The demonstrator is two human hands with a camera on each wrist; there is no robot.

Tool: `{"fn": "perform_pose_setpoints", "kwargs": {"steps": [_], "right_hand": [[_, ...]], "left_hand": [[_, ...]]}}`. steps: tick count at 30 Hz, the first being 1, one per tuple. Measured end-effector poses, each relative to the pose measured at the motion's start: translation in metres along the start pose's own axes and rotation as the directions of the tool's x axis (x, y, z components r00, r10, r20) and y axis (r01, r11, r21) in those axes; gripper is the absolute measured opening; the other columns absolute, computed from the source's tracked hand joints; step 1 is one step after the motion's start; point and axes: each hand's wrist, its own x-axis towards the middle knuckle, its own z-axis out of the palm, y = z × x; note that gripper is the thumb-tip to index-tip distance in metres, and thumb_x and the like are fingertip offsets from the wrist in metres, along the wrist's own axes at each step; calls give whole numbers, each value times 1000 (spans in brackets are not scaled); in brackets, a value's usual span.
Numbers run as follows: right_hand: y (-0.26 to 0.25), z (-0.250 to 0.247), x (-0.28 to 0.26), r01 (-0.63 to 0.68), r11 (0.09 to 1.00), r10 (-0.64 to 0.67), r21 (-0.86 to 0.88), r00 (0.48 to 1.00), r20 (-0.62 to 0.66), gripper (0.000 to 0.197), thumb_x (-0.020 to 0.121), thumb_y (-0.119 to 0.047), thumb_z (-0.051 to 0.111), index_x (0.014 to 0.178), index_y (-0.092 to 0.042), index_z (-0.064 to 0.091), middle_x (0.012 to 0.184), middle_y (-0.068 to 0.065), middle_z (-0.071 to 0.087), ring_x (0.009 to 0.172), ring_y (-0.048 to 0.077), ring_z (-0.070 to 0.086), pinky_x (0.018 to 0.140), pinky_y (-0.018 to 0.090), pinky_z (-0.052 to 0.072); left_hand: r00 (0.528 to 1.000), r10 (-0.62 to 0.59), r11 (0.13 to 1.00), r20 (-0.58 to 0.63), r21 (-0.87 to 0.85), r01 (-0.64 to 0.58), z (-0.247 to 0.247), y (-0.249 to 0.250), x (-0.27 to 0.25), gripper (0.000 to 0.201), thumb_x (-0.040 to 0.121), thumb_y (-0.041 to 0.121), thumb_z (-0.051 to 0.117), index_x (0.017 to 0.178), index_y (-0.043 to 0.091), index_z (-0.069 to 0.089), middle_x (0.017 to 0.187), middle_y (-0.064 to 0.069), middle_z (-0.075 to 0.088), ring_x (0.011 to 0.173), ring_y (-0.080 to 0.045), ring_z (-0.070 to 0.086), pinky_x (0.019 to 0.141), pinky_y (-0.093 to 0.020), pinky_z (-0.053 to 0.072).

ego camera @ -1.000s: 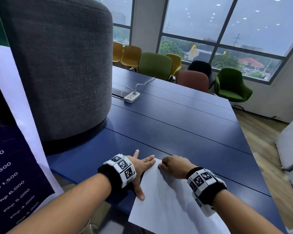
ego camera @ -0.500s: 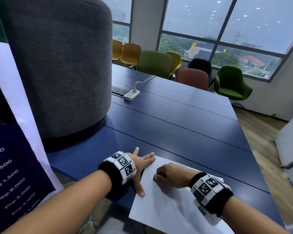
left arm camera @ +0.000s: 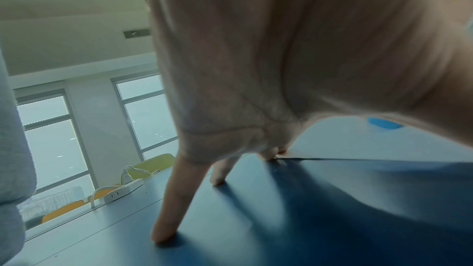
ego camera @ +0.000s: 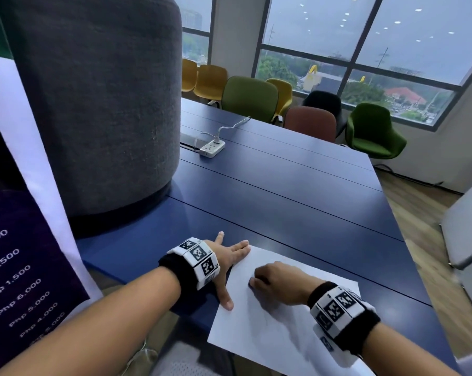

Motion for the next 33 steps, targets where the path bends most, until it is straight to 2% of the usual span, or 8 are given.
{"fn": "perform_pose_setpoints", "kwargs": {"steps": [3,5,7,12,17,23,28,33], "right_hand": [[-4,-5,-1,27,999,-23,-39,996,91,39,100,-40,38,103,-10,63,108,10,66,87,24,54,71,29,34],[-1,-12,8,-27,998,29,-54,999,28,40,100,-40,37,106,-10,63,112,9,65,95,27,56,72,29,35],[2,-11,14,-44,999,44,-13,999,-14,39,100,-38,38,102,-8,63,110,11,65,86,24,52,71,30,36],[0,-9,11,14,1000,-17,28,991,132,37,97,-41,45,89,-11,64,92,10,65,78,21,51,69,29,37],[4,-21,30,-92,996,91,-8,994,-54,40,99,-36,41,101,-4,65,108,15,65,99,32,58,70,30,37],[-8,-3,-2,78,996,-83,35,980,181,36,97,-41,45,92,-11,65,88,7,63,78,21,51,72,30,39],[-3,-2,2,6,1000,-6,10,1000,23,38,97,-42,41,94,-12,65,99,10,68,79,23,52,70,31,40],[-6,2,-7,82,996,-86,28,983,161,34,96,-45,45,83,-18,60,88,4,63,79,24,54,78,38,48]], "left_hand": [[1000,-7,1000,3,9,7,-1,1,-1,139,59,68,80,151,40,-19,154,33,-23,145,-34,-24,112,-64,19],[1000,-11,1000,5,12,11,-2,2,-3,137,60,67,80,152,40,-18,154,34,-23,146,-33,-24,112,-62,20],[1000,-6,1000,-2,10,6,-2,3,-3,137,60,67,80,152,40,-17,154,34,-22,146,-33,-23,113,-61,21],[1000,0,1000,-18,16,0,0,0,-3,138,58,68,81,152,40,-15,154,33,-22,146,-34,-21,112,-63,22],[1000,8,1000,-25,14,-7,-1,0,-3,137,57,69,81,153,41,-14,154,35,-21,148,-33,-18,111,-61,24],[1000,-7,1000,1,24,7,-4,1,-4,138,58,68,80,152,41,-18,153,34,-23,147,-33,-21,112,-62,20],[1000,5,1000,20,10,-5,-4,2,-2,138,59,68,80,152,39,-18,154,32,-24,146,-33,-23,115,-58,19],[1000,-7,1000,11,21,7,-4,3,-4,137,60,67,80,152,39,-18,154,32,-23,146,-33,-23,114,-58,22]]}}
